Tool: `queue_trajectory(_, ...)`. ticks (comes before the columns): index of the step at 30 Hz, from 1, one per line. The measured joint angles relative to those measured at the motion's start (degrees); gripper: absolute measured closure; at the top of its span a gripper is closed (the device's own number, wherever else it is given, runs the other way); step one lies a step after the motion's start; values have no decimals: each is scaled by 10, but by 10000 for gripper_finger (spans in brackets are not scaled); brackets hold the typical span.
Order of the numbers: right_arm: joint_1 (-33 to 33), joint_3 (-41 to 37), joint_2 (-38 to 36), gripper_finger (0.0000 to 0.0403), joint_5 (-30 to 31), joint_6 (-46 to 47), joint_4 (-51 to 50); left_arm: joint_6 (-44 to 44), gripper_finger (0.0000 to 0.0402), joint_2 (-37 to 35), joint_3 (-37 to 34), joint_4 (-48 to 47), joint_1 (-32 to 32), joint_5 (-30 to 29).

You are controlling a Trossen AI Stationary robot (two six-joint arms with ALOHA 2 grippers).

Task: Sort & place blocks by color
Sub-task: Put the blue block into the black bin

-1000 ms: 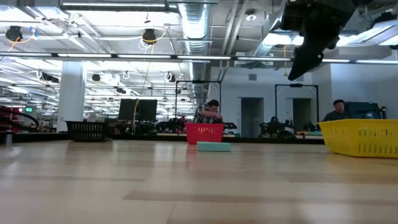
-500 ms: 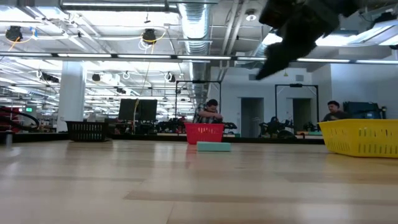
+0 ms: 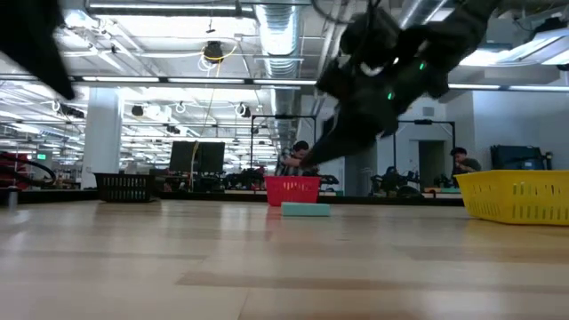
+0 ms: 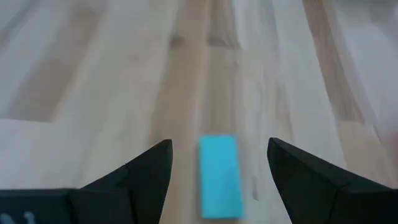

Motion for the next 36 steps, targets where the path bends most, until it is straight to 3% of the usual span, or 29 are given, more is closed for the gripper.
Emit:
queue_trajectory(7, -24, 0, 65, 117, -30, 18, 24, 149, 65, -28, -14, -1, 80, -6)
queue_trajectory(11, -23, 0, 77, 117, -32, 15, 29, 134, 65, -108, -94, 22, 89, -23)
queue_trajectory(17, -24, 0, 88, 117, -67, 5, 31, 89, 65, -261, -273, 197, 92, -48)
queue_trajectory(22, -24, -7, 110, 117, -71, 8, 60, 146, 65, -329, -359, 334, 108, -62)
queue_trajectory(31, -14, -8, 130, 130, -31, 22, 65, 235, 65, -323, -379, 389, 162, -51)
queue_trajectory(36, -7, -7, 120, 215, -14, 20, 31, 255, 65, -273, -379, 439, 183, -79)
